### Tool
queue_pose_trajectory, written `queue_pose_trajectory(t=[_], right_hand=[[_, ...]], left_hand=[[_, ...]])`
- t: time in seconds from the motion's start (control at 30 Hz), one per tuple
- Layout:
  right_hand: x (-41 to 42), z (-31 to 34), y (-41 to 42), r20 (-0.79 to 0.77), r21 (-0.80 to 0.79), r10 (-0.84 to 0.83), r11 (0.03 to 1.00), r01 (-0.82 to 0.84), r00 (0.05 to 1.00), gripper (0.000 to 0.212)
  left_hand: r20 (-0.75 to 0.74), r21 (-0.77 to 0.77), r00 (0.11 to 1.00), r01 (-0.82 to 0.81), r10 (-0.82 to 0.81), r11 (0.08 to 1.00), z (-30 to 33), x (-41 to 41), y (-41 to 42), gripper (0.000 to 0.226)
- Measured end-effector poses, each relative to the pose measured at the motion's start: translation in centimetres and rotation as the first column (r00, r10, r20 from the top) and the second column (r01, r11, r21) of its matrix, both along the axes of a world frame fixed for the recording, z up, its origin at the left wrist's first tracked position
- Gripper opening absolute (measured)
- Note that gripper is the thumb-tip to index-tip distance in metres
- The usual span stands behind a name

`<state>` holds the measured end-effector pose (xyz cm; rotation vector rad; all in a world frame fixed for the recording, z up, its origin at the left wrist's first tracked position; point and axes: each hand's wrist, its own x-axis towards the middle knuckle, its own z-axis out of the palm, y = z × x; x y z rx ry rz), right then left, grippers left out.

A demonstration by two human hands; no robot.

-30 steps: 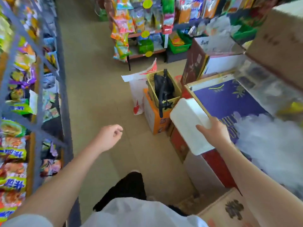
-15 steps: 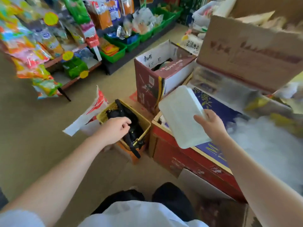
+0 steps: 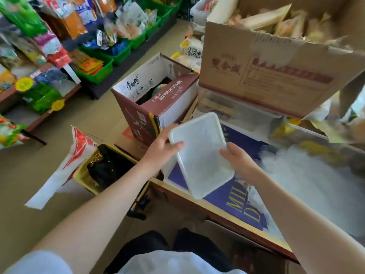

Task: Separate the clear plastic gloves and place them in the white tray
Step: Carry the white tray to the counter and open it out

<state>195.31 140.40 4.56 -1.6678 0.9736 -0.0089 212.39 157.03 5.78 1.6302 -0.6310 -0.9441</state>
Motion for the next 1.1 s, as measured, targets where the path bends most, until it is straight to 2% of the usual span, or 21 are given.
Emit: queue_pose_trajectory(t=[0.07, 0.13, 0.2, 0.27, 0.33, 0.37, 0.43, 0.5, 0.6, 0.63, 0.7, 0.77, 0.87, 1.0, 1.1], right_hand=[[1.2, -0.3, -0.5, -0.063, -0.173, 0.023, 0.984, -0.034, 0.998, 0.016], [2.5, 0.0, -0.2, -0.048, -0.195, -0.016, 0.981, 0.007, 0.999, 0.041], [3.5, 0.7, 0.5, 0.042, -0.223, -0.111, 0.968, 0.117, 0.993, 0.052], [4.2, 1.6, 1.4, 0.141, -0.234, -0.172, 0.951, 0.202, 0.975, 0.061], [4.6, 2.5, 2.4, 0.175, -0.196, -0.166, 0.960, 0.200, 0.970, 0.063], [4.7, 2.9, 2.9, 0.176, -0.172, -0.148, 0.969, 0.179, 0.973, 0.058], [4.4, 3.7, 3.6, 0.166, -0.150, -0.103, 0.980, 0.129, 0.981, 0.043], [3.8, 4.3, 4.1, 0.157, -0.186, -0.033, 0.981, 0.063, 0.987, 0.037], [3.3, 4.5, 4.1, 0.059, -0.246, 0.081, 0.967, -0.064, 0.995, 0.057], [3.2, 4.3, 3.9, 0.031, -0.280, 0.091, 0.957, -0.078, 0.995, 0.063], [3.1, 4.1, 3.4, 0.036, -0.292, 0.060, 0.955, -0.047, 0.998, 0.068], [3.2, 4.0, 2.9, 0.046, -0.293, 0.061, 0.955, -0.044, 0.997, 0.060], [3.5, 4.2, 2.0, -0.019, -0.409, 0.148, 0.901, -0.143, 0.989, 0.032], [3.2, 4.8, 0.7, -0.001, -0.385, 0.263, 0.891, -0.243, 0.965, 0.034], [2.7, 4.6, 0.4, 0.057, -0.343, 0.253, 0.913, -0.219, 0.966, 0.032]], left_hand=[[0.316, 0.053, 0.947, 0.049, -0.064, 0.997, 0.1, -0.1, -0.8, 0.048], [0.614, 0.087, 0.784, 0.051, -0.094, 0.995, 0.2, -0.7, -1.2, 0.049], [0.759, 0.063, 0.645, 0.071, -0.094, 0.995, 0.3, -1.1, -1.4, 0.054], [0.824, 0.084, 0.545, 0.158, -0.158, 0.984, 0.0, -1.1, -1.4, 0.065], [0.830, 0.164, 0.490, 0.244, -0.268, 0.956, -0.3, -0.8, -1.4, 0.079], [0.815, 0.204, 0.486, 0.268, -0.315, 0.942, -0.3, -0.6, -1.5, 0.084], [0.804, 0.247, 0.475, 0.279, -0.357, 0.928, -0.1, -0.1, -1.8, 0.085], [0.818, 0.245, 0.442, 0.312, -0.368, 0.918, 0.1, 0.5, -2.3, 0.084], [0.728, 0.255, 0.522, 0.396, -0.445, 0.882, 0.9, 0.9, -3.2, 0.084], [0.727, 0.267, 0.505, 0.416, -0.465, 0.869, 1.1, 1.0, -3.7, 0.086], [0.757, 0.335, 0.418, 0.411, -0.502, 0.848, 1.6, 1.2, -4.7, 0.096], [0.747, 0.435, 0.354, 0.379, -0.562, 0.817, 2.2, 1.3, -5.6, 0.108], [0.694, 0.549, 0.316, 0.350, -0.647, 0.759, 2.7, 1.1, -6.5, 0.115], [0.670, 0.563, 0.313, 0.376, -0.673, 0.736, 2.6, 1.1, -6.9, 0.111], [0.676, 0.545, 0.326, 0.384, -0.661, 0.746, 2.7, 1.4, -6.5, 0.110]])
